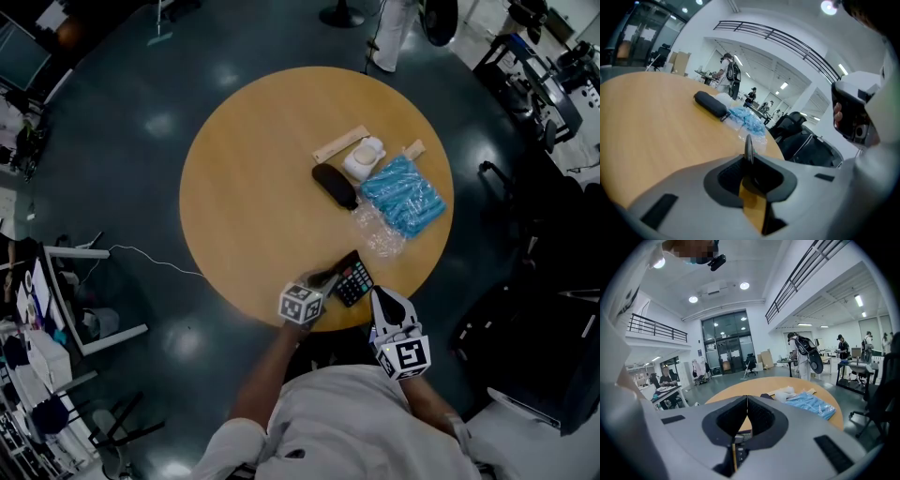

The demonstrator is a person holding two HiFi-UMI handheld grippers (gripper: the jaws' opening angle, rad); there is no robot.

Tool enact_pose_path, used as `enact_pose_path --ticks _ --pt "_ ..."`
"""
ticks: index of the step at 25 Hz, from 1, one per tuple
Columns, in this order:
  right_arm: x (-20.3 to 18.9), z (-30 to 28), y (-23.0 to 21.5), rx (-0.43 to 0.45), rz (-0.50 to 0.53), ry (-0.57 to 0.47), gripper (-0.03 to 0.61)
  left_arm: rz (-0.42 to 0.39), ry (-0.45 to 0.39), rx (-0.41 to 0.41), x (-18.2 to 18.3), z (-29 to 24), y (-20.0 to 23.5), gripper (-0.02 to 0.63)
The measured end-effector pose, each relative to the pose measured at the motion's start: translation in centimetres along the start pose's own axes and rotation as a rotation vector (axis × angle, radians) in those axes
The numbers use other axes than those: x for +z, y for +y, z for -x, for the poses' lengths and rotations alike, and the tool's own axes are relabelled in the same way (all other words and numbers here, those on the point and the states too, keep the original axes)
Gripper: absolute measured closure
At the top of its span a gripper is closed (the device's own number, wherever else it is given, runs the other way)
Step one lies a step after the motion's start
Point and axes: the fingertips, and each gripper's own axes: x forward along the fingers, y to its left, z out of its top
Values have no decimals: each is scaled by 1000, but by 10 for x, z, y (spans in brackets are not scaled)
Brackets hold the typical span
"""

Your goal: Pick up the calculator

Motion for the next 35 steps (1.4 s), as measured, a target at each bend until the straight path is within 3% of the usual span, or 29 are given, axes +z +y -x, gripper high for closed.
enact_pose_path --ticks 7,14,19,25,35 --pt "-1 1 8 1 30 -6 563 -115 -101 252 14 64 -17 557" --pt "8 8 23 -2 47 -41 563 -153 -162 422 16 149 -27 557" --pt "12 16 32 -5 56 -61 563 -221 -328 526 51 231 -61 557" --pt "22 23 36 -18 72 -89 563 -237 -478 535 94 274 -97 557" --pt "24 33 35 -35 93 -101 563 -262 -504 521 104 270 -115 557"
